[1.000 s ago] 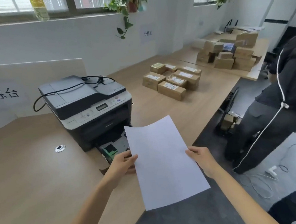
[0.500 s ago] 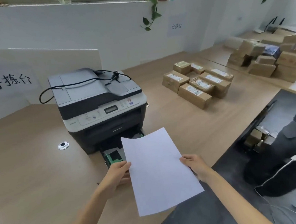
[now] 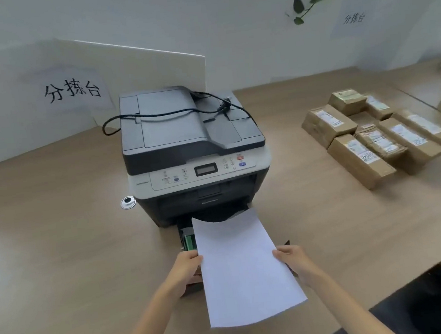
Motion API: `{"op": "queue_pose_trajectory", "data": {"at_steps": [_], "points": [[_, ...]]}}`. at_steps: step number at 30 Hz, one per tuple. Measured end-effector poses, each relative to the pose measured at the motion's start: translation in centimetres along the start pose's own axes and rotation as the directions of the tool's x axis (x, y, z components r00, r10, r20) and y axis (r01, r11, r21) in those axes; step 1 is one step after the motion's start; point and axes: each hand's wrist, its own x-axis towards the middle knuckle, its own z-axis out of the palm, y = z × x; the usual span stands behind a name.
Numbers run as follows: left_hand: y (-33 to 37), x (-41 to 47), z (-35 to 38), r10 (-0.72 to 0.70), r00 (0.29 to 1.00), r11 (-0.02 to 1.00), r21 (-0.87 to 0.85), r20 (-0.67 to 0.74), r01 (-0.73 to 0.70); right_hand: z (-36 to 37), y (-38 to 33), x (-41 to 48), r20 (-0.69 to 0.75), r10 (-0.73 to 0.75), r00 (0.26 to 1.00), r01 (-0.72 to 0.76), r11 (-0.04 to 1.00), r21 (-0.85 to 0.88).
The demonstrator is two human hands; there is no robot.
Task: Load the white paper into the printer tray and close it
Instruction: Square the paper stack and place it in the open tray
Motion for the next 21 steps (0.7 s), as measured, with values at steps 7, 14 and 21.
{"op": "queue_pose_trajectory", "data": {"at_steps": [7,14,21], "points": [[0.6,1.8,2.0,0.016,0.996,1.000,-0.017,-0.093,-0.018,0.0,-2.0,4.7,0.085,0.039,0.996,-0.031,0.996,-0.087],[0.9,3.3,2.6,-0.051,0.987,0.998,-0.042,-0.153,0.045,0.2,-2.7,7.8,0.099,0.060,0.993,-0.051,0.995,-0.088],[-1.1,5.1,2.0,-0.169,0.968,0.979,-0.146,-0.185,0.142,0.1,-1.8,9.2,0.103,0.151,0.983,-0.144,0.987,-0.072]]}}
